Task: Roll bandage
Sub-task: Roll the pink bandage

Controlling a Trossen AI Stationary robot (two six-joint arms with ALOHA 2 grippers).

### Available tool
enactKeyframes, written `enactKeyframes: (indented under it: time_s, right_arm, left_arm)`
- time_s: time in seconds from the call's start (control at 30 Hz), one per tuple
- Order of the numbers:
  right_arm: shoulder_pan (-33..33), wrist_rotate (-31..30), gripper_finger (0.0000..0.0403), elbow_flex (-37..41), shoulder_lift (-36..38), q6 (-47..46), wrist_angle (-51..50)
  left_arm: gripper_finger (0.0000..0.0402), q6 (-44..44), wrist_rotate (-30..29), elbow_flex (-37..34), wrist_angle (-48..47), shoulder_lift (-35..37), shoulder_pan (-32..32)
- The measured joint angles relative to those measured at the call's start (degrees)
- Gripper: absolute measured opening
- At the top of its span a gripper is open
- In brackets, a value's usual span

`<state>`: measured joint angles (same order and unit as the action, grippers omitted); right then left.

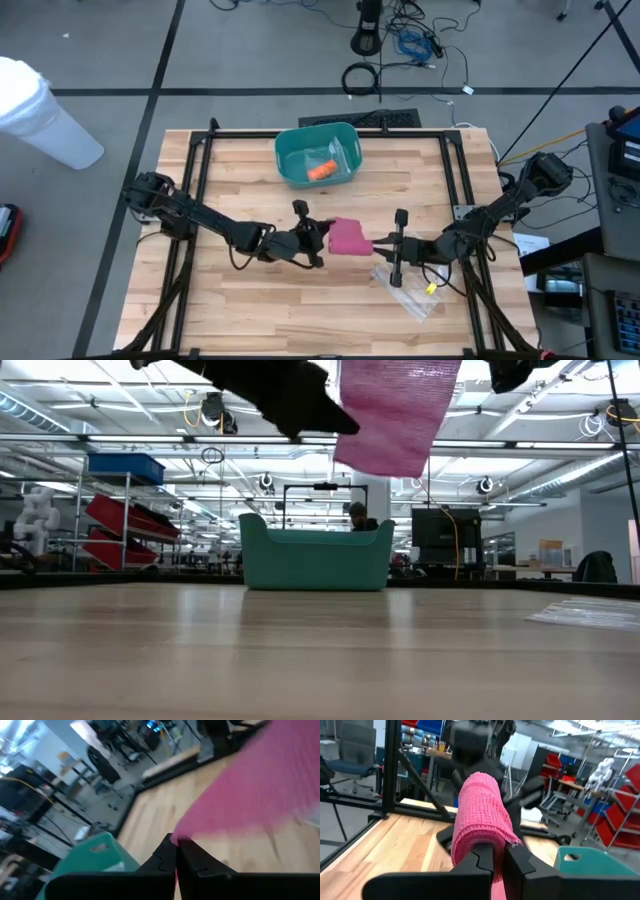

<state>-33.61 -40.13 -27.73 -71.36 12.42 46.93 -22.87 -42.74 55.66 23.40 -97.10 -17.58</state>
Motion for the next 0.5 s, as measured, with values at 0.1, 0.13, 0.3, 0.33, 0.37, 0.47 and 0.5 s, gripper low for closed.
enactKeyframes:
  time_s: [0.1, 0.13, 0.3, 0.33, 0.37, 0.47, 0.5]
  right_arm:
    - [0.0, 0.0, 0.0004, 0.0, -0.7, -1.5, -0.9]
    - [0.0, 0.0, 0.0004, 0.0, -1.2, -1.5, -1.1]
    - [0.0, -0.2, 0.0004, 0.0, -4.3, -2.8, -1.2]
    - [0.0, -0.2, 0.0004, 0.0, -4.9, -3.0, -1.2]
    - [0.0, -0.2, 0.0004, 0.0, -5.6, -3.0, -1.2]
    - [0.0, 0.6, 0.0004, 0.0, -7.2, -3.2, -1.4]
    - [0.0, 1.3, 0.0004, 0.0, -7.7, -3.3, -1.7]
  left_arm:
    - [0.0, -3.9, -1.0, 0.2, 5.1, 0.0, 0.0]
    - [0.0, -4.7, -1.1, 0.3, 6.6, 0.0, -0.1]
    - [0.0, -7.6, -2.4, 0.3, 8.0, 0.2, -1.3]
    - [0.0, -7.9, -3.5, 0.3, 8.5, 0.2, -1.6]
    - [0.0, -8.2, -4.6, 0.3, 9.0, 0.2, -1.8]
    - [0.0, -9.5, -6.0, 0.3, 9.4, 0.2, -2.3]
    - [0.0, -9.5, -6.0, 0.3, 9.5, 0.2, -2.4]
